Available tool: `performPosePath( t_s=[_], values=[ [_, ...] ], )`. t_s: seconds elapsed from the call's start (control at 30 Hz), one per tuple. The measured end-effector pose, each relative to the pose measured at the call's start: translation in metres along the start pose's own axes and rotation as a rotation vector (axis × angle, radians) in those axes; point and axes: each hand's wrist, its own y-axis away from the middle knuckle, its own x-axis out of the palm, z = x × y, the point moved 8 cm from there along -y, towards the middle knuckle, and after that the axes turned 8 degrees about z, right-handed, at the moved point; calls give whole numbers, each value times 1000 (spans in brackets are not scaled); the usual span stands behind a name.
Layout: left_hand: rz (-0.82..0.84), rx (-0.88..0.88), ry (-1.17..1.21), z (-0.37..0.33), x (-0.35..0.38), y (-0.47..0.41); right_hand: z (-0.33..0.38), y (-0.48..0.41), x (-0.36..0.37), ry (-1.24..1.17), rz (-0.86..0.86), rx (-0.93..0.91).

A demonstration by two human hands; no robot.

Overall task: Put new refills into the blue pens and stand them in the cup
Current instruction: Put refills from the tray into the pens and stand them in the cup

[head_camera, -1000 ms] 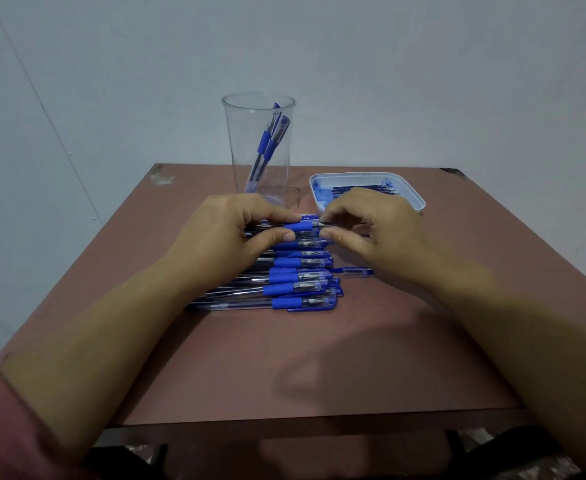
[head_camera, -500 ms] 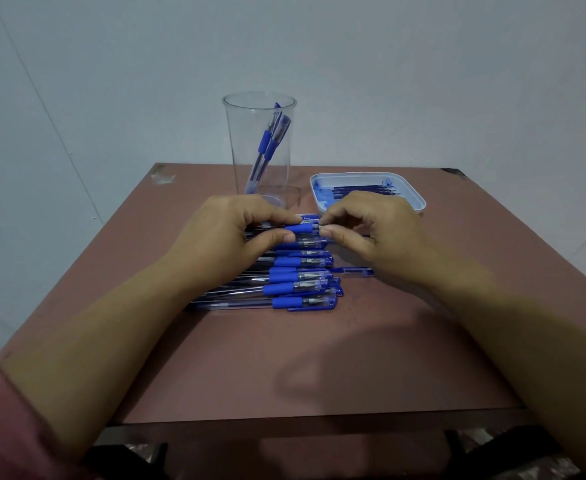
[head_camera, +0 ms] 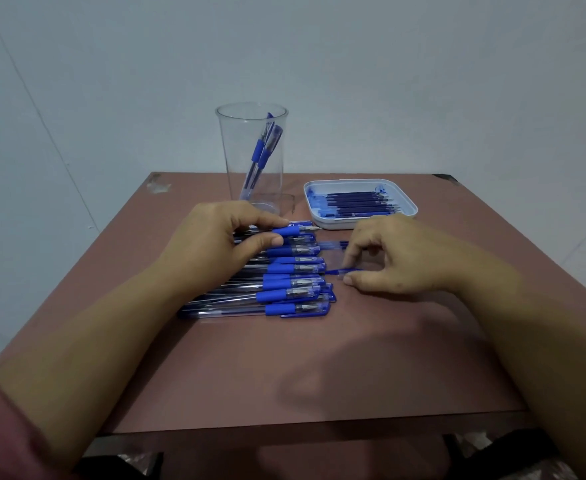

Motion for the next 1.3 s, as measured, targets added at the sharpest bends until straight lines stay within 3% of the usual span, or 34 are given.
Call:
performPosePath(
  t_s=[0.3, 0.87, 1.3],
  values=[
    [9, -3, -6, -1, 1, 0, -3, -2, -19, -126, -256, -35],
    [-47, 56, -92, -4, 0, 4, 23, -13, -5, -152, -505, -205],
    [-72, 64, -102, -8, -8, 4, 37, -13, -10, -191, -549, -249]
  ],
)
